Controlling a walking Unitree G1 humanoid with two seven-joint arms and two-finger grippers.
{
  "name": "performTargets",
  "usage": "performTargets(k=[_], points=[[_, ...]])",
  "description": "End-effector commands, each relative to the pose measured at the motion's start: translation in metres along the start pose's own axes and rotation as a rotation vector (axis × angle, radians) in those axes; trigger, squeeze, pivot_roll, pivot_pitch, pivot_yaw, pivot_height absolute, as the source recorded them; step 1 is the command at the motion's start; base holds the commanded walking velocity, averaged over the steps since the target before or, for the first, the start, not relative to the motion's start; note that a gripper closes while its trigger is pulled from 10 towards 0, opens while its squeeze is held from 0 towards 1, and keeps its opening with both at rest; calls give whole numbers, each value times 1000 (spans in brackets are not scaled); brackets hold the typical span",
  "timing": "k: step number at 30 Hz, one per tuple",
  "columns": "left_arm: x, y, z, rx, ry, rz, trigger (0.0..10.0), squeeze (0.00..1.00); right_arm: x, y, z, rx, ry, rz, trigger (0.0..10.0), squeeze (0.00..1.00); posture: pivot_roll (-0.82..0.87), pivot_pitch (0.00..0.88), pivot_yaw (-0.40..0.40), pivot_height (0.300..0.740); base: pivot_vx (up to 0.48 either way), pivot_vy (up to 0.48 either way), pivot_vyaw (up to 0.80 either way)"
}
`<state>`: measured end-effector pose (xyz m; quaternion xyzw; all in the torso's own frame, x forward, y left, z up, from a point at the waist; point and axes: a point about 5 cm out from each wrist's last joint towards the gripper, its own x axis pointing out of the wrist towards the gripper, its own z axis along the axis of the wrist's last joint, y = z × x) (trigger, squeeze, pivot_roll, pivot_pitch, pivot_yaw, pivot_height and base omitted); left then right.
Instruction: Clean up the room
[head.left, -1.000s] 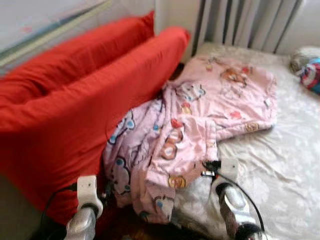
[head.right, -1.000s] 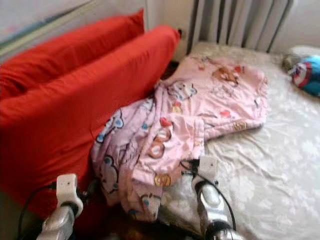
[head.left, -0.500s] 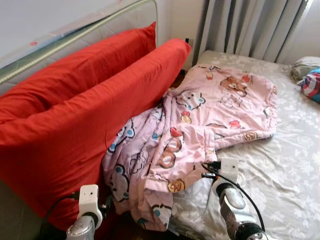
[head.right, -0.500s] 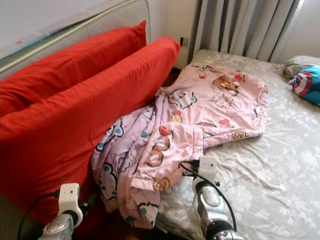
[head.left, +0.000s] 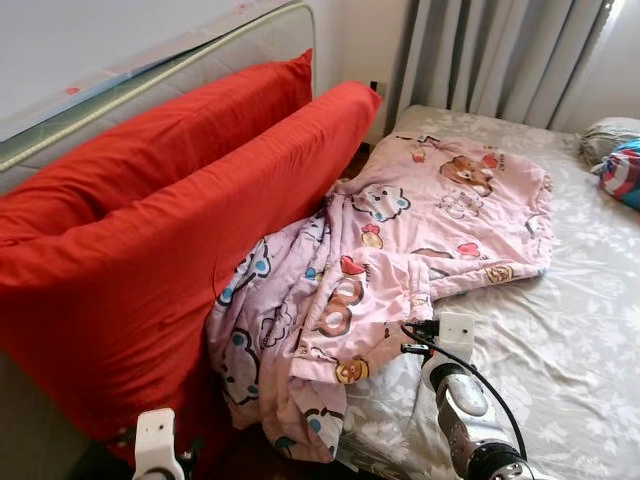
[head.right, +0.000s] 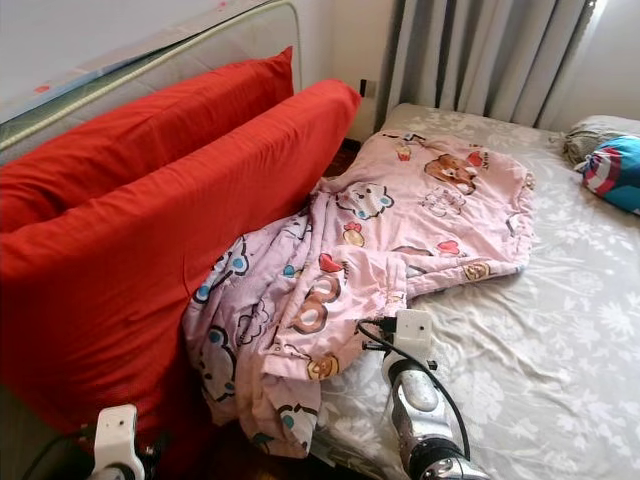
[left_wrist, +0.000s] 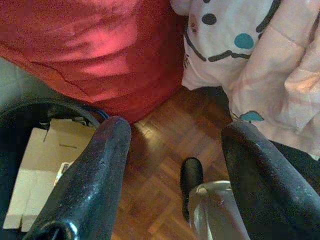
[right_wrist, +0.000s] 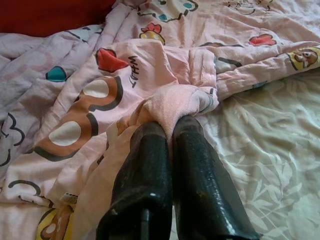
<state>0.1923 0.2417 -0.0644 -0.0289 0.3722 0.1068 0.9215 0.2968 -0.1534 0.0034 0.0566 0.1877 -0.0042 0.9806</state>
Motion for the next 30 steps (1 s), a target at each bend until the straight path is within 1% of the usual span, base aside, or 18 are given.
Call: performTargets(k=[1, 13, 16, 18, 30], points=[[-1, -1, -5, -9, 20, 0, 10000, 0, 0, 3, 0, -10, 2, 8, 10000, 0, -40, 76, -18, 740, 0, 0, 0], [-1, -1, -6, 0, 34, -21, 10000, 0, 0, 1, 1, -13, -8, -8, 10000, 0, -45, 61, -18, 740, 0, 0, 0], [-1, 0, -6, 4, 36, -25, 10000, 0, 0, 2, 2, -12, -17, -9, 10000, 0, -46, 56, -17, 740, 0, 0, 0], [-1, -1, -6, 13, 41, -32, 10000, 0, 0, 3, 2, -29, -18, -6, 10000, 0, -48, 51, -17, 740, 0, 0, 0], [-1, -1, -8, 17, 49, -38, 10000, 0, 0, 5, 2, -27, -22, 2, 10000, 0, -49, 29, -20, 740, 0, 0, 0]])
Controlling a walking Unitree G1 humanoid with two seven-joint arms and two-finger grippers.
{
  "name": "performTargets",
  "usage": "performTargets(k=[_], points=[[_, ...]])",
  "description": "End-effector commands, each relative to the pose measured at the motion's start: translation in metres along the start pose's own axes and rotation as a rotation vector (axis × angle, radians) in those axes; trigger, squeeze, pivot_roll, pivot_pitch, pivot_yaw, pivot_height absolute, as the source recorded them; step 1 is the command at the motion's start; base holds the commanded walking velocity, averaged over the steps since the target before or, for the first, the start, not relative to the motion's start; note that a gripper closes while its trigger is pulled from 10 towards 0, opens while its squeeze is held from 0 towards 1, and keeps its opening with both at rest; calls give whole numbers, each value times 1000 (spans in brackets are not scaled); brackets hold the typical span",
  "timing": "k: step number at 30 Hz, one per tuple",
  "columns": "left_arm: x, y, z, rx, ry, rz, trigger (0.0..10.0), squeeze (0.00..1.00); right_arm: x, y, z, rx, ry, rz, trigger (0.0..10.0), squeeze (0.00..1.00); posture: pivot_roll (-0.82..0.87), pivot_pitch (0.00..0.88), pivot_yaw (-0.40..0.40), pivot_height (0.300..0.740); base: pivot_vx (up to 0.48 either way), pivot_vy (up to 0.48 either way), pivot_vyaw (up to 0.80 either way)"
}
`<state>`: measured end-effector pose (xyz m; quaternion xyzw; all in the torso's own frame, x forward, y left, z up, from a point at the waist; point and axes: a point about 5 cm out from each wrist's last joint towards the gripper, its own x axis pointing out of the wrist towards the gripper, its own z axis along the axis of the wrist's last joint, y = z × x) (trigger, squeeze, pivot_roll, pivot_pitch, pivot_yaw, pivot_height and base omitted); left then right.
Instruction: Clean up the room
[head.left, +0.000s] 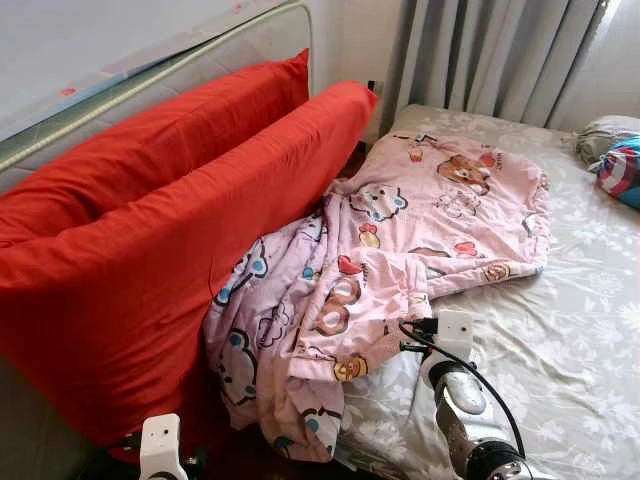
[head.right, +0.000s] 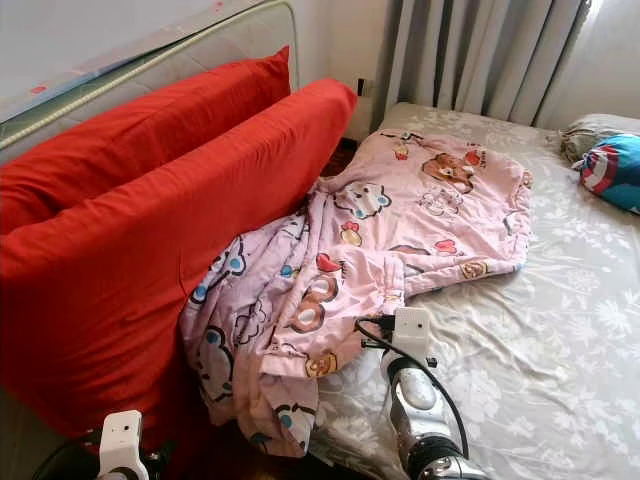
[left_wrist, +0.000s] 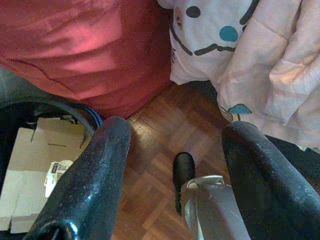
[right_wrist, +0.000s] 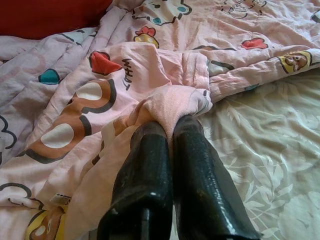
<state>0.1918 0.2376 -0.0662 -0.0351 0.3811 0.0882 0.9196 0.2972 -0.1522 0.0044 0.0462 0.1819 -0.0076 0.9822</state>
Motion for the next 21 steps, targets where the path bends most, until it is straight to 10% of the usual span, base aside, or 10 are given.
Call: performTargets(k=[1, 21], points=[[-1, 2, -6, 13, 30, 0, 10000, 0, 0, 4, 1, -8, -10, 13, 10000, 0, -49, 29, -20, 740, 0, 0, 0], [0, 1, -2, 15, 18, -5, 10000, 0, 1, 4, 2, -11, -12, 14, 10000, 0, -43, 53, -23, 740, -96, 0, 0]])
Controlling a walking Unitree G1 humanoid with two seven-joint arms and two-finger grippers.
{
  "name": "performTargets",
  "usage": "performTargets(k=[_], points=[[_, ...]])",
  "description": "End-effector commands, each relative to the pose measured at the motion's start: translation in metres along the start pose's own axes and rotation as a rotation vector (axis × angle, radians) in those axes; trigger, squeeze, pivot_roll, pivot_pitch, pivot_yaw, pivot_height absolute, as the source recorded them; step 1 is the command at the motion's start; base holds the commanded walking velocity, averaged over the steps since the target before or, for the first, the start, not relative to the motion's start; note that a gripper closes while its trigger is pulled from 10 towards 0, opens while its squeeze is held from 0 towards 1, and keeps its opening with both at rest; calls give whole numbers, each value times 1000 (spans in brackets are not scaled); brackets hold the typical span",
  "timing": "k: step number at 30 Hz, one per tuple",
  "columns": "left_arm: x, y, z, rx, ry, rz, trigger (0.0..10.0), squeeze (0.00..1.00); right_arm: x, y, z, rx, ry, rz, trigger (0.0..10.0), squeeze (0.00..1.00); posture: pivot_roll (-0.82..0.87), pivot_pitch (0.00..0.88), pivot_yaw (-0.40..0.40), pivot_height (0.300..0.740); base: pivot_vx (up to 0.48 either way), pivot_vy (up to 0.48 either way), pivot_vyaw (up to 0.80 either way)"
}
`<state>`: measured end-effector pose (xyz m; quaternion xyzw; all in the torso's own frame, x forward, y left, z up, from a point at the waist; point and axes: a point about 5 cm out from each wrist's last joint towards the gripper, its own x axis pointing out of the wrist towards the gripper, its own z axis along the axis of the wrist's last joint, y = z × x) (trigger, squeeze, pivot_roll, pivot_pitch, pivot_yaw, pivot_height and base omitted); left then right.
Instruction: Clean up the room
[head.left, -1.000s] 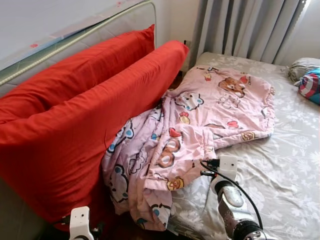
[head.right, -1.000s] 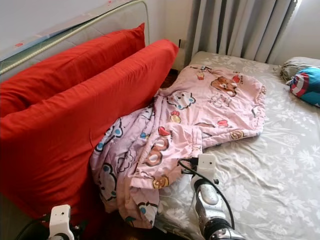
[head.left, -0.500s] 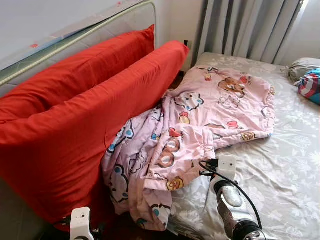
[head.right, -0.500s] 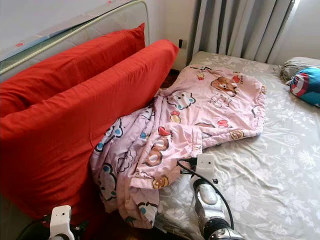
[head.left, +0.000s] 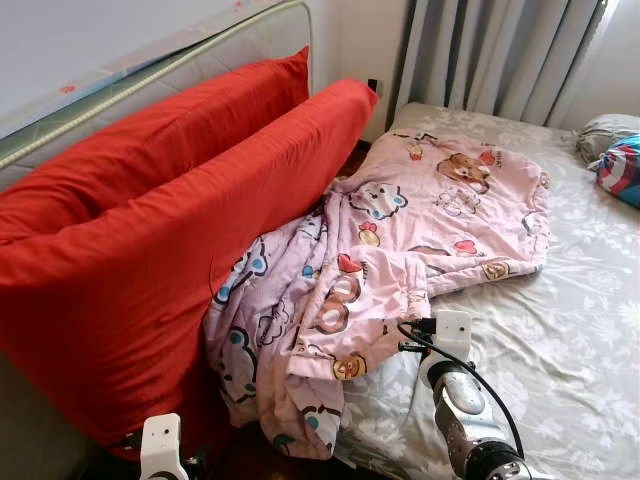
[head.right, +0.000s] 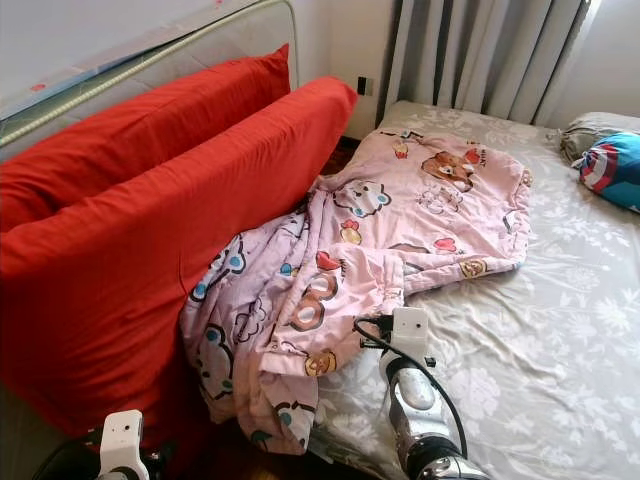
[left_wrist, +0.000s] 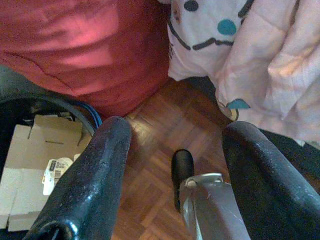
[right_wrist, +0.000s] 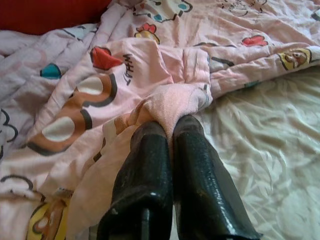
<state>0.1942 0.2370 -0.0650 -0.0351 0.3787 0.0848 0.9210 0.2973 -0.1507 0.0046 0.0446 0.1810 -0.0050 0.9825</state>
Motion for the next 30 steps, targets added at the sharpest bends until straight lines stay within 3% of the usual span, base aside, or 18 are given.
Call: performTargets(k=[1, 30], points=[[-1, 2, -4, 13, 23, 2, 10000, 0, 1, 3, 2, -7, -10, 8, 10000, 0, -43, 53, -23, 740, -244, 0, 0], [-1, 3, -5, 12, 28, 6, 10000, 0, 2, 1, 8, 14, -58, -7, 10000, 0, -38, 53, -23, 740, -242, 0, 0]])
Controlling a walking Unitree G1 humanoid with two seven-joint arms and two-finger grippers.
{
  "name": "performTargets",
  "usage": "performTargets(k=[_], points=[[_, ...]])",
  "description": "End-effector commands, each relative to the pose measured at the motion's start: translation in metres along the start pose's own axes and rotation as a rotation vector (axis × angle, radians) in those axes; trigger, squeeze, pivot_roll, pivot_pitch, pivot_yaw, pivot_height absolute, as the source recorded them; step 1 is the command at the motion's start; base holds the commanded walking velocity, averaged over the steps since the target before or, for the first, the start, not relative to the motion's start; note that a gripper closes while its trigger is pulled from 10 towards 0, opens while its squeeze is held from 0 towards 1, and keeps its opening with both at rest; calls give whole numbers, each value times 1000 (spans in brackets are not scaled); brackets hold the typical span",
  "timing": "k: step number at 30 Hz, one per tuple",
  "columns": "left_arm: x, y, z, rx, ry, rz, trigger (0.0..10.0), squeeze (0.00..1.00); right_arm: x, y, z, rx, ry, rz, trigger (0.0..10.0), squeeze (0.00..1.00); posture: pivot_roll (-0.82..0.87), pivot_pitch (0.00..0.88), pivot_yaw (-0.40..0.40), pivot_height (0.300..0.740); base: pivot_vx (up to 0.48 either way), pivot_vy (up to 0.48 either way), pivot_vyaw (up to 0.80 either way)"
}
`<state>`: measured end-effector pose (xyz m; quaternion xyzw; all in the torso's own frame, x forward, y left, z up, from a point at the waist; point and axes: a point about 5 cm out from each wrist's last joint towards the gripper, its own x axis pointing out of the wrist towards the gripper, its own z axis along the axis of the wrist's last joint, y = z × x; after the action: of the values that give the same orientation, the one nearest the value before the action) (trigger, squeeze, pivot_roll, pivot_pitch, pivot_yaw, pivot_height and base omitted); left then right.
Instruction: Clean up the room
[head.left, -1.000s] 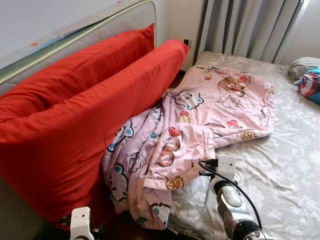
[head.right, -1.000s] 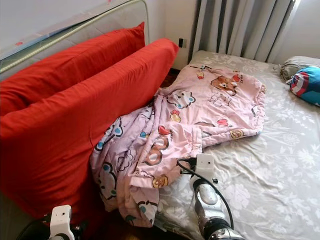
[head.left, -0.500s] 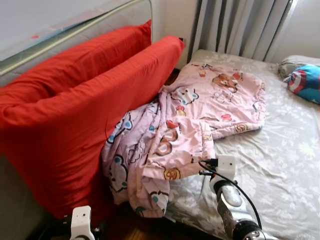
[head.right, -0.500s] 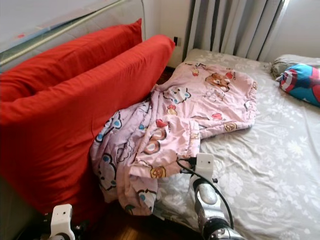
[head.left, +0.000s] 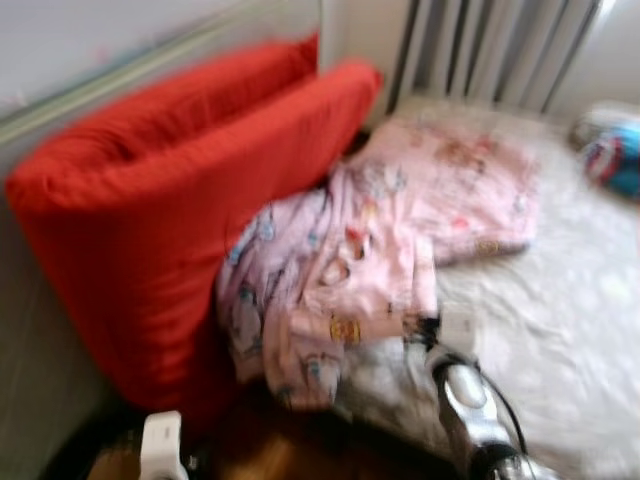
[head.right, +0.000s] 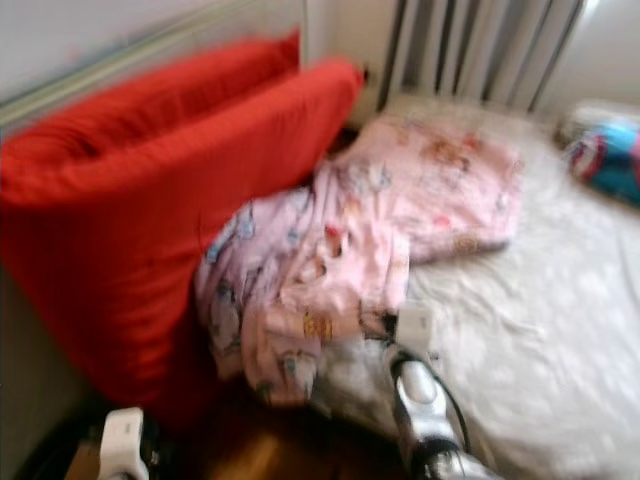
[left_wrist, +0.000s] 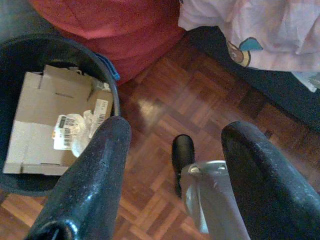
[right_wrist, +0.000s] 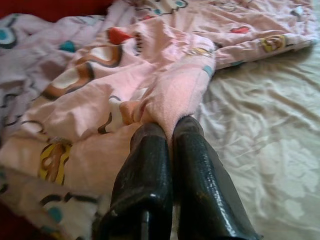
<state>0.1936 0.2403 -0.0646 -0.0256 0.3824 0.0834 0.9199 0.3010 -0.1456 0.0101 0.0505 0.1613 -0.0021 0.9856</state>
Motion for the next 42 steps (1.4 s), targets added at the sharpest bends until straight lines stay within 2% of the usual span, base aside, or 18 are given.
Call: performTargets(k=[1, 20, 28, 35, 38, 42], points=[[-1, 0, -6, -7, 22, 1, 10000, 0, 0, -5, 4, 7, -30, -17, 10000, 0, -38, 53, -23, 740, -240, 0, 0], [-1, -1, -6, -8, 24, -1, 10000, 0, 2, -5, 21, 2, -159, -16, 10000, 0, -40, 48, -25, 740, -241, 0, 0], [-1, -1, -6, -9, 26, -2, 10000, 0, 6, -5, 55, -106, -331, -5, 10000, 0, -40, 51, -25, 740, -244, 0, 0], [-1, -1, -5, -7, 27, -5, 10000, 0, 7, -6, 75, -123, -431, -2, 10000, 0, -38, 52, -25, 740, -244, 0, 0], [-1, -1, -5, -7, 29, -6, 10000, 0, 6, -2, 95, -160, -527, 20, 10000, 0, -42, 53, -24, 740, -244, 0, 0], [-1, -1, -5, -7, 30, -7, 10000, 0, 5, 3, 105, -185, -579, 41, 10000, 0, -43, 52, -26, 740, -244, 0, 0]])
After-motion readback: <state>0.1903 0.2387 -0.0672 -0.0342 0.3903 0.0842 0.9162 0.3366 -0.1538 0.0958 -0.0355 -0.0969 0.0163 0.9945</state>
